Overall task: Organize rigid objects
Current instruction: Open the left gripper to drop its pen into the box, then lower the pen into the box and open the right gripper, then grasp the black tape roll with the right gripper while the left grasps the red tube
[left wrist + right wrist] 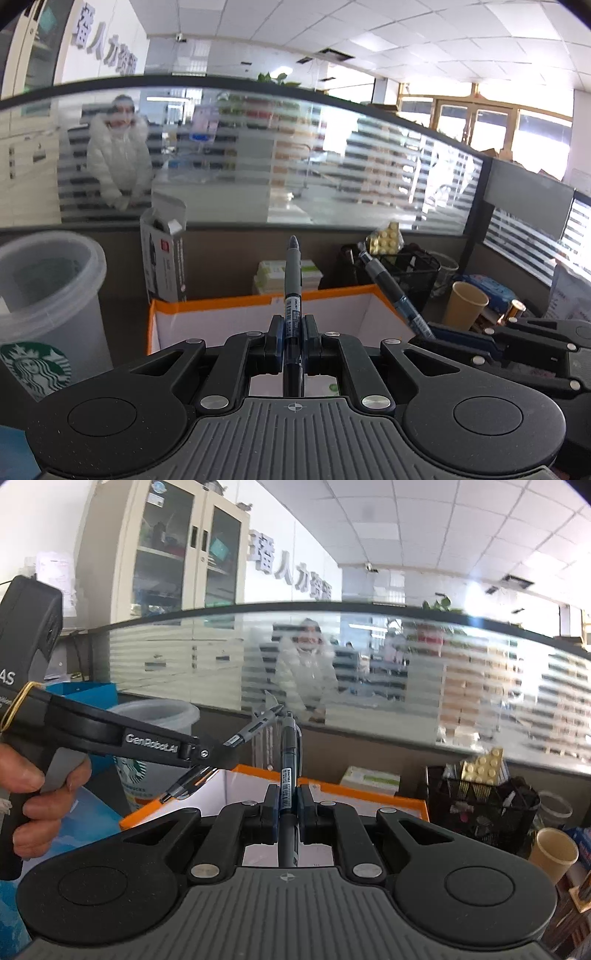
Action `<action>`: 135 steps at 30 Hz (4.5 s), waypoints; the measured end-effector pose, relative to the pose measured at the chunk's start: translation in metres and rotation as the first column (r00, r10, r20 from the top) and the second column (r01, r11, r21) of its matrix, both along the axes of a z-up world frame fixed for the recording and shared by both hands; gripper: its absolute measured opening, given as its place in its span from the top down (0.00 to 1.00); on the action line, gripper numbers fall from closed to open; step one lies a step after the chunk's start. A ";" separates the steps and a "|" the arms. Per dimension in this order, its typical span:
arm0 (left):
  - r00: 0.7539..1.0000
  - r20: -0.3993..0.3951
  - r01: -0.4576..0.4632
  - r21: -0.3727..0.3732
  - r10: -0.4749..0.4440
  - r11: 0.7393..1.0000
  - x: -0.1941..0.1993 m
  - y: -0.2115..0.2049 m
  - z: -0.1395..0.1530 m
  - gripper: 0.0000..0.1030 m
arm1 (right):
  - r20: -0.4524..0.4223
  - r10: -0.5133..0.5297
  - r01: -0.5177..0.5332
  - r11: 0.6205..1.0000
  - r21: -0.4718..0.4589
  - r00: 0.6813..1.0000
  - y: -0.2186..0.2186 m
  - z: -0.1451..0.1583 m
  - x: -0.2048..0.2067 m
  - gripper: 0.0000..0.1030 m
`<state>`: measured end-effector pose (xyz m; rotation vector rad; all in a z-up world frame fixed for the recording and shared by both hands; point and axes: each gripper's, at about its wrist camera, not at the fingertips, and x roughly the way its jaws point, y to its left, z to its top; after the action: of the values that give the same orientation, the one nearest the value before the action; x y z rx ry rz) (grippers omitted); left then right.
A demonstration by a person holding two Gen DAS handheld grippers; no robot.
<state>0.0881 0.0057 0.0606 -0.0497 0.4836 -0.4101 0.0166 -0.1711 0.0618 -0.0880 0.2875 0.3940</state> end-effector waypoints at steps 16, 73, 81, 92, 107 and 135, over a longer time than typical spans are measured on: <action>1.000 0.010 0.003 0.024 -0.003 1.000 -0.005 0.006 0.007 0.93 | -0.052 -0.024 0.026 0.999 0.046 0.998 -0.013 0.025 0.019 0.91; 0.965 0.046 0.236 0.267 -0.257 0.935 -0.094 0.001 -0.055 0.05 | -0.331 0.053 -0.094 0.990 -0.107 0.942 -0.016 -0.075 -0.059 0.63; 0.953 -0.047 0.301 0.262 -0.299 0.917 -0.093 0.007 -0.085 0.05 | -0.351 0.033 -0.066 0.994 -0.084 0.936 -0.023 -0.098 -0.052 0.51; 0.917 -0.092 0.398 0.244 -0.387 0.884 -0.091 0.001 -0.105 0.05 | -0.343 0.080 -0.079 0.997 0.016 0.936 -0.036 -0.106 -0.058 0.45; 0.899 -0.145 0.437 0.234 -0.413 0.868 -0.084 0.009 -0.120 0.05 | -0.352 0.063 -0.084 0.995 -0.044 0.934 -0.027 -0.120 -0.053 0.34; 0.865 -0.129 0.501 0.235 -0.484 0.833 -0.097 0.003 -0.128 0.72 | -0.314 0.033 -0.053 0.997 -0.057 0.949 -0.026 -0.124 -0.056 0.48</action>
<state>-0.0091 0.0089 -0.0674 0.3289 0.6115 -0.8529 -0.0394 -0.1968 -0.0620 -0.0957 0.6136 0.4423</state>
